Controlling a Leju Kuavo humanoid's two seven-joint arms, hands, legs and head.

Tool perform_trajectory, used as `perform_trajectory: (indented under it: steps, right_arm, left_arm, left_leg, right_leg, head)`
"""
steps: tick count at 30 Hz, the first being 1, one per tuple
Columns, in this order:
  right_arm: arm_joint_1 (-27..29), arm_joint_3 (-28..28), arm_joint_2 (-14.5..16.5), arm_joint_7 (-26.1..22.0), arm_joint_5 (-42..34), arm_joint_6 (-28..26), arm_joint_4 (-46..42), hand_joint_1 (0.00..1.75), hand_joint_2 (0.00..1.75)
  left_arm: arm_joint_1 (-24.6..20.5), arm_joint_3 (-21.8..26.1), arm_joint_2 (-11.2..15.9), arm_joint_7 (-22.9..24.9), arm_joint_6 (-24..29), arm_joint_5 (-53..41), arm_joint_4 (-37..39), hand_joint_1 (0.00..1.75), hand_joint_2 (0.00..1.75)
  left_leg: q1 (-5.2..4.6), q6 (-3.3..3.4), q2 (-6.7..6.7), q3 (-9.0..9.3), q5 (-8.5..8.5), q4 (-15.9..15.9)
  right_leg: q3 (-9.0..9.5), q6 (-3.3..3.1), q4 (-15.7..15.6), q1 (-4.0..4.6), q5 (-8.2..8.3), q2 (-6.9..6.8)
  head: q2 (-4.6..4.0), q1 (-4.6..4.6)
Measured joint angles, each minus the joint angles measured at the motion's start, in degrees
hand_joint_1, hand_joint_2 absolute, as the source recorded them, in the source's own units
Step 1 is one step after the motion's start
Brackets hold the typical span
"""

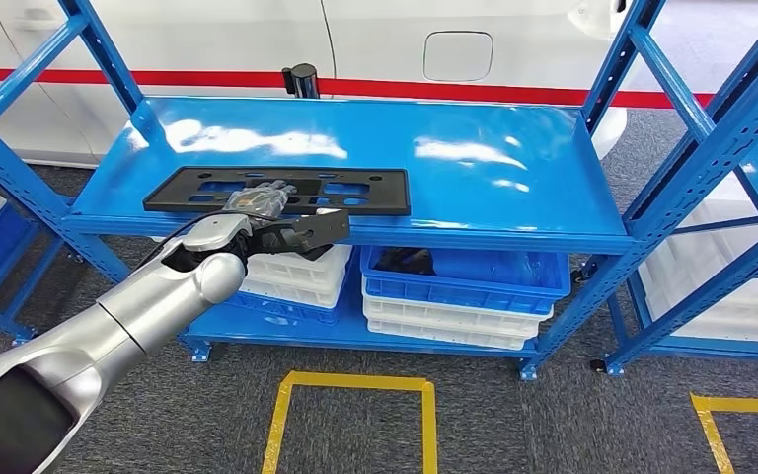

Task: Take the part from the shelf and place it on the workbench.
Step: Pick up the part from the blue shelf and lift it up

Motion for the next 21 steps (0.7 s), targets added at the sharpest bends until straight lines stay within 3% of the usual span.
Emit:
perform_trajectory:
  steps: [3, 5, 7, 8, 9, 10, 11, 12, 13, 14, 18, 19, 21]
  right_arm:
    - [-0.1, 0.2, -0.2, 0.0, 0.0, 0.0, 0.0, 0.0, 1.75]
    - [-0.1, 0.3, -0.3, 0.0, 0.0, 0.0, 0.0, 0.0, 1.75]
    - [-0.1, 0.5, -0.3, 0.0, 0.0, 0.0, 0.0, 0.0, 1.75]
    - [-0.1, 0.5, -0.3, 0.0, 0.0, 0.0, 0.0, 0.0, 1.75]
    - [-0.1, 0.6, -0.3, 0.0, -0.1, 0.0, 0.0, 0.0, 1.75]
    - [-0.1, 0.6, -0.4, 0.0, -0.1, 0.0, 0.0, 0.0, 1.75]
    - [-0.1, 0.6, -0.4, 0.0, -0.1, 0.0, 0.0, 0.0, 1.75]
    - [-0.1, 0.6, -0.3, 0.0, -0.2, 0.0, 0.0, 0.0, 1.75]
    - [-0.1, 0.6, -0.3, 0.0, -0.3, 0.0, 0.0, 0.0, 1.75]
    - [-0.1, 0.7, -0.2, 0.0, -0.3, 0.0, 0.0, 0.0, 1.75]
    - [-0.1, 0.7, -0.2, -0.2, -0.3, 0.0, 0.0, 0.0, 1.75]
    - [-0.1, 0.8, -0.3, -0.2, -0.3, 0.0, 0.0, 0.0, 1.75]
    - [-0.2, 0.8, -0.3, -0.2, -0.4, 0.0, 0.0, 0.0, 1.75]
  left_arm:
    - [-0.1, 0.0, -0.2, 0.0, -0.2, -0.2, 0.1, 0.0, 0.0]
    - [-0.1, 0.0, -0.4, 0.0, -0.3, -0.3, 0.2, 0.0, 0.0]
    - [0.2, 0.0, -0.5, 0.0, -0.4, -0.3, 0.3, 0.0, 0.0]
    - [0.4, 0.0, -0.6, 0.0, -0.5, -0.3, 0.3, 0.0, 0.0]
    - [0.6, 0.0, -0.6, 0.0, -0.5, -0.3, 0.4, 0.0, 0.0]
    - [0.7, 0.0, -0.6, 0.0, -0.5, -0.3, 0.4, 0.0, 0.0]
    - [0.8, 0.0, -0.6, 0.0, -0.5, -0.3, 0.5, 0.0, 0.0]
    - [0.8, 0.0, -0.6, 0.0, -0.5, -0.3, 0.5, 0.0, 0.0]
    - [0.8, 0.0, -0.6, 0.0, -0.5, -0.3, 0.5, 0.0, 0.0]
    - [0.7, 0.0, -0.7, 0.0, -0.5, -0.3, 0.5, 0.0, 0.0]
    - [0.8, -0.1, -0.7, 0.0, -0.6, -0.4, 0.6, 0.0, 0.0]
    - [0.7, 0.0, -0.7, 0.0, -0.6, -0.5, 0.6, 0.0, 0.0]
    - [0.8, -0.1, -0.7, -0.1, -0.6, -0.6, 0.6, 0.0, 0.0]
  left_leg:
    - [0.46, 0.62, 0.1, 0.92, 0.21, -0.9]
    - [0.79, 1.05, 0.26, 1.52, 0.24, -1.4]
    - [0.9, 1.1, 0.29, 1.74, 0.01, -1.4]
    - [0.98, 0.94, 0.27, 1.87, -0.17, -1.4]
    - [1.13, 0.67, 0.24, 2.08, -0.41, -1.3]
    - [1.38, 0.29, 0.2, 2.36, -0.75, -1.2]
    - [1.6, -0.18, 0.17, 2.64, -1.22, -0.9]
    - [1.72, -0.72, 0.13, 2.8, -1.74, -0.6]
    - [1.7, -1.21, 0.08, 2.86, -2.21, -0.3]
    - [1.6, -1.57, 0.03, 2.87, -2.54, -0.1]
    - [1.93, -2.23, 0.15, 2.67, -3.59, 0.9]
    - [1.99, -2.38, 0.27, 1.54, -4.61, 3.2]
    - [1.92, -2.5, 0.42, -3.03, -7.63, 11.5]
  right_leg:
    - [-0.26, 0.52, 1.3, 0.08, -1.03, -0.06]
    - [-2.99, 0.82, 7.5, -0.06, -4.08, -0.12]
    - [-7.43, 1.21, 15.7, -0.41, -7.22, -0.13]
    - [-8.82, 1.47, 17.8, -0.65, -7.46, -0.15]
    - [-8.95, 1.75, 17.4, -0.9, -6.48, -0.18]
    - [-7.82, 2.08, 14.6, -1.2, -4.46, -0.24]
    - [-5.89, 2.48, 10.3, -1.55, -2.03, -0.32]
    - [-3.96, 2.81, 6.3, -1.71, -0.43, -0.21]
    - [-2.62, 2.73, 3.4, -1.88, 0.48, -0.06]
    - [-2.0, 2.43, 2.1, -1.9, 0.53, 0.11]
    - [-1.67, 0.24, 2.2, -1.52, -0.45, 0.37]
    - [-1.46, -0.14, 2.2, -1.51, -0.57, 0.37]
    - [-1.09, -0.76, 2.1, -1.37, -0.93, 0.36]
  head:
    - [0.0, 0.03]
    - [0.0, 0.21]
    - [-0.01, 0.35]
    - [-0.01, 0.35]
    - [-0.01, 0.35]
    - [-0.01, 0.35]
    - [0.0, 0.36]
    - [0.0, 0.42]
    - [0.0, 0.4]
    - [0.0, 0.37]
    - [0.0, 0.19]
    - [0.0, 0.15]
    - [0.0, 0.05]
